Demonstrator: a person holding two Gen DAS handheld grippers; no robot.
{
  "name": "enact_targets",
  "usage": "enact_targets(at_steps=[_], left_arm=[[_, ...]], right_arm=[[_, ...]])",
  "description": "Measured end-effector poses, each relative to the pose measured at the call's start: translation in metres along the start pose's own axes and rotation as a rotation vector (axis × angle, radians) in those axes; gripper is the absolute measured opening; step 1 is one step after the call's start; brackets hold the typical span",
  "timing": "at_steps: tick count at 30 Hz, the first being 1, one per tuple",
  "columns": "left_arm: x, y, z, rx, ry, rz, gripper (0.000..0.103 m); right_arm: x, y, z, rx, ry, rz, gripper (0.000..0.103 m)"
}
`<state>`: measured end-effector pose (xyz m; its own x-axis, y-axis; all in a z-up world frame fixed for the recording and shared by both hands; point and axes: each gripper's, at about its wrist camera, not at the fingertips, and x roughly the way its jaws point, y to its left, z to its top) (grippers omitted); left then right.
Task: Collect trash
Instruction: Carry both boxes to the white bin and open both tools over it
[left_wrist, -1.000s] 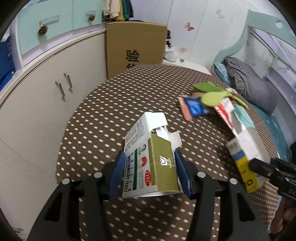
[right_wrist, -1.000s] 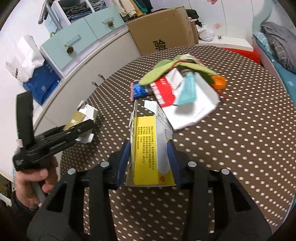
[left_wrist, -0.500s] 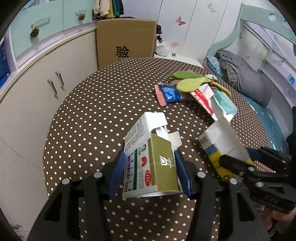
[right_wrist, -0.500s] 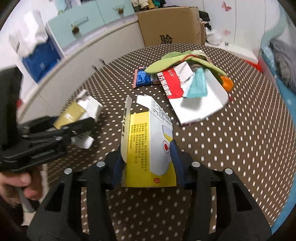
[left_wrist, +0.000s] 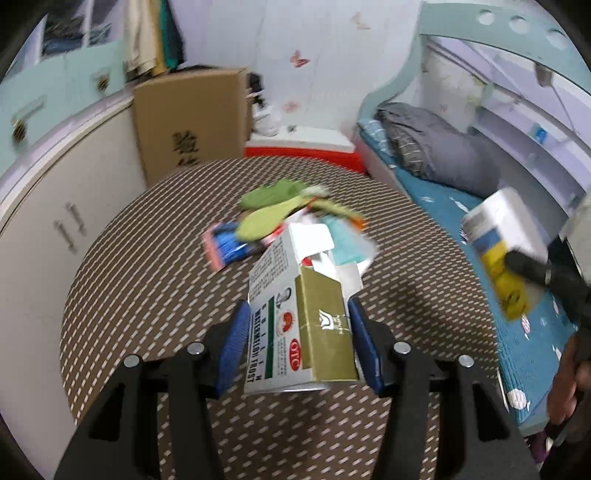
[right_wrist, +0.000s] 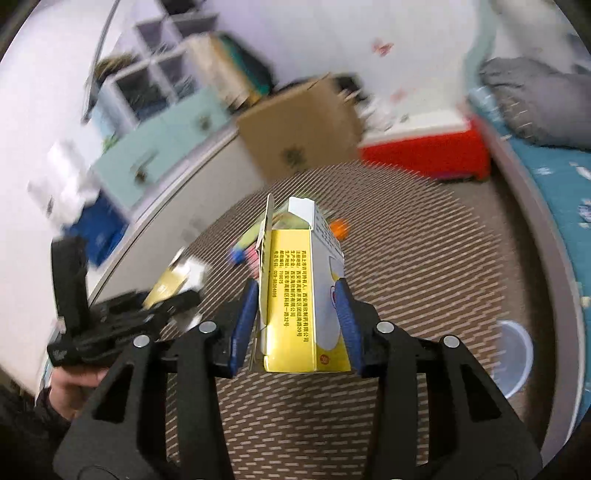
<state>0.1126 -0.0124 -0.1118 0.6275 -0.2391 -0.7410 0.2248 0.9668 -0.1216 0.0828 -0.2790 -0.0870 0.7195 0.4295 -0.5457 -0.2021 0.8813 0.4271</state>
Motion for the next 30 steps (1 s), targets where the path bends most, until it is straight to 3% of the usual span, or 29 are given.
enact_targets(at_steps=[6,10,14,20,22,23,30], left_arm=[[0.012,-0.055,0.027,0.101,-0.026,-0.079,0.053],[0.026,-0.094,0.039,0.166,-0.021,-0.128,0.053],[0.045,-0.136,0.049,0.234,-0.008,-0.170,0.053],[0.074,-0.192,0.060,0.312,0.031,-0.229,0.053],[0.085,-0.212,0.063,0.339,0.045,-0.250,0.053],[0.092,-0.225,0.064,0.357,0.053,-0.263,0.053],[0.133,-0.286,0.059,0.434,0.131,-0.328,0.054]], right_arm=[[-0.037,-0.111,0.010,0.176,-0.095,-0.199,0.042],[-0.023,-0.192,-0.009,0.314,-0.040,-0.314,0.042],[0.001,-0.252,-0.040,0.422,0.024,-0.348,0.042],[0.041,-0.303,-0.062,0.519,0.078,-0.383,0.050],[0.044,-0.319,-0.072,0.564,0.072,-0.399,0.072],[0.044,-0.324,-0.074,0.580,0.071,-0.411,0.077],[-0.005,-0.329,-0.077,0.655,-0.053,-0.418,0.086]])
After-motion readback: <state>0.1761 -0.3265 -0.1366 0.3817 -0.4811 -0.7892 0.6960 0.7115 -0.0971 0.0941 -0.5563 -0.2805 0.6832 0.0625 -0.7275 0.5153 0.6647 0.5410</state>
